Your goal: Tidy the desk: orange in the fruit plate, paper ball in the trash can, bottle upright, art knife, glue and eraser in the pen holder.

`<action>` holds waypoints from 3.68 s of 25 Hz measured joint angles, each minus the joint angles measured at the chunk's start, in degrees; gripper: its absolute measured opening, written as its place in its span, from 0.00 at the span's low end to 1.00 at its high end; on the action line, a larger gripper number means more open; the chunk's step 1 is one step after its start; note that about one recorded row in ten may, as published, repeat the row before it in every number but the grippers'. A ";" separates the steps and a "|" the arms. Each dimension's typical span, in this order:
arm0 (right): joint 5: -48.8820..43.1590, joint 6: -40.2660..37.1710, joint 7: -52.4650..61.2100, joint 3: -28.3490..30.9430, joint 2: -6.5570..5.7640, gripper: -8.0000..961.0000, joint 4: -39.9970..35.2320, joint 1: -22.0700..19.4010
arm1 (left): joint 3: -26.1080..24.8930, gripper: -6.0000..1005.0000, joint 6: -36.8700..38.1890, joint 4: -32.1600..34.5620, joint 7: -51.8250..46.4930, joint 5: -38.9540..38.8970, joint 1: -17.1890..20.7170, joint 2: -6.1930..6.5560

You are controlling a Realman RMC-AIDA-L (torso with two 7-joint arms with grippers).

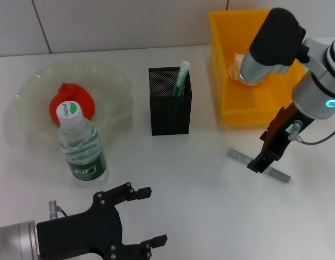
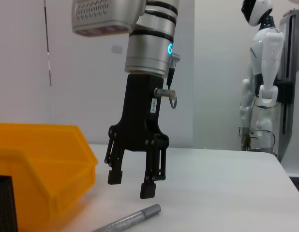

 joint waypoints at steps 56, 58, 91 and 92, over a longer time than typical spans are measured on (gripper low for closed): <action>-0.85 12.55 4.63 -2.41 0.21 0.39 17.10 5.19 | 0.22 0.86 -0.03 -3.54 2.36 -0.04 -0.72 0.00; -0.85 12.55 4.54 -2.59 0.25 0.39 17.11 5.20 | 0.22 0.86 -0.03 -3.54 2.36 -0.04 -0.72 0.00; 3.26 10.15 3.83 -1.89 -0.01 0.15 14.43 4.79 | 0.13 0.86 0.43 -3.61 2.87 -0.03 -0.83 0.06; 4.21 9.16 3.56 -1.15 -0.04 0.15 13.31 4.61 | 0.13 0.86 0.47 -3.64 2.87 -0.03 -0.81 0.07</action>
